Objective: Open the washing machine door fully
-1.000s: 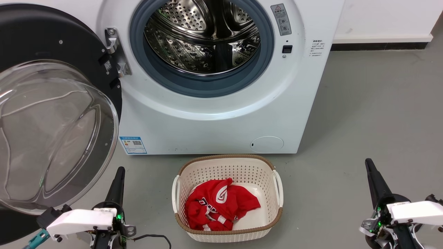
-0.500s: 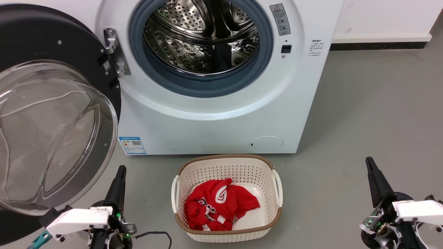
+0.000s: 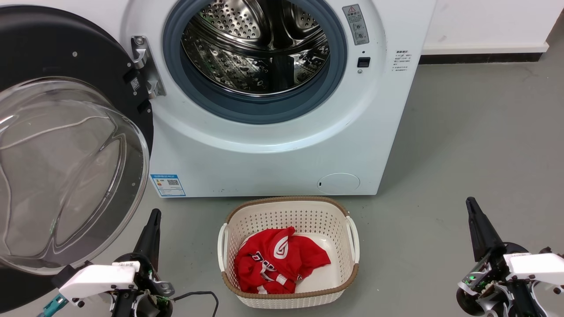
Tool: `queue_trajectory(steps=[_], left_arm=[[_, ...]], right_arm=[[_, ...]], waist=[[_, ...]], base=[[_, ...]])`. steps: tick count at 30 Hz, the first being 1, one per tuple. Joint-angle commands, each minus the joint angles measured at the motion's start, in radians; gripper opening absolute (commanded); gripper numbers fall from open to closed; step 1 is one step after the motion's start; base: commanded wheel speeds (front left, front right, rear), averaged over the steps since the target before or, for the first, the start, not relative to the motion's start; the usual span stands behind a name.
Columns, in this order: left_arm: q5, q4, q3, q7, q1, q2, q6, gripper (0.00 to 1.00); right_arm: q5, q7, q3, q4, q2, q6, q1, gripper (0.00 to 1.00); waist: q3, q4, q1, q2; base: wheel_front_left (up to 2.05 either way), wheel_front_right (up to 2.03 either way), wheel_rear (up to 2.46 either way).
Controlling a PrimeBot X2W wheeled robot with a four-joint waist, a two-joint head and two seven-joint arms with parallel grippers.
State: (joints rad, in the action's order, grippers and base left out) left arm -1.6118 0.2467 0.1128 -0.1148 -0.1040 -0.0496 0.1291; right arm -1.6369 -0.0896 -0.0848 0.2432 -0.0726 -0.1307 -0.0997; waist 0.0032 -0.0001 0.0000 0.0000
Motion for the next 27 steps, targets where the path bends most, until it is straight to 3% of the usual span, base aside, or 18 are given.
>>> queue_trajectory(steps=[1,27], left_arm=[[-0.002,0.001,0.003,-0.003,-0.010,-0.001,0.003,0.00],[-0.002,0.001,0.003,-0.003,-0.010,-0.001,0.003,0.00]], right_arm=[[0.001,-0.006,-0.002,0.002,0.003,0.000,-0.013,0.00],[0.010,-0.011,-0.011,0.002,0.008,0.000,-0.014,0.00]], waist=[[0.000,0.000,0.0000,0.0000],[0.000,0.000,0.0000,0.0000]], base=[[0.00,0.00,0.00],[0.00,0.00,0.00]])
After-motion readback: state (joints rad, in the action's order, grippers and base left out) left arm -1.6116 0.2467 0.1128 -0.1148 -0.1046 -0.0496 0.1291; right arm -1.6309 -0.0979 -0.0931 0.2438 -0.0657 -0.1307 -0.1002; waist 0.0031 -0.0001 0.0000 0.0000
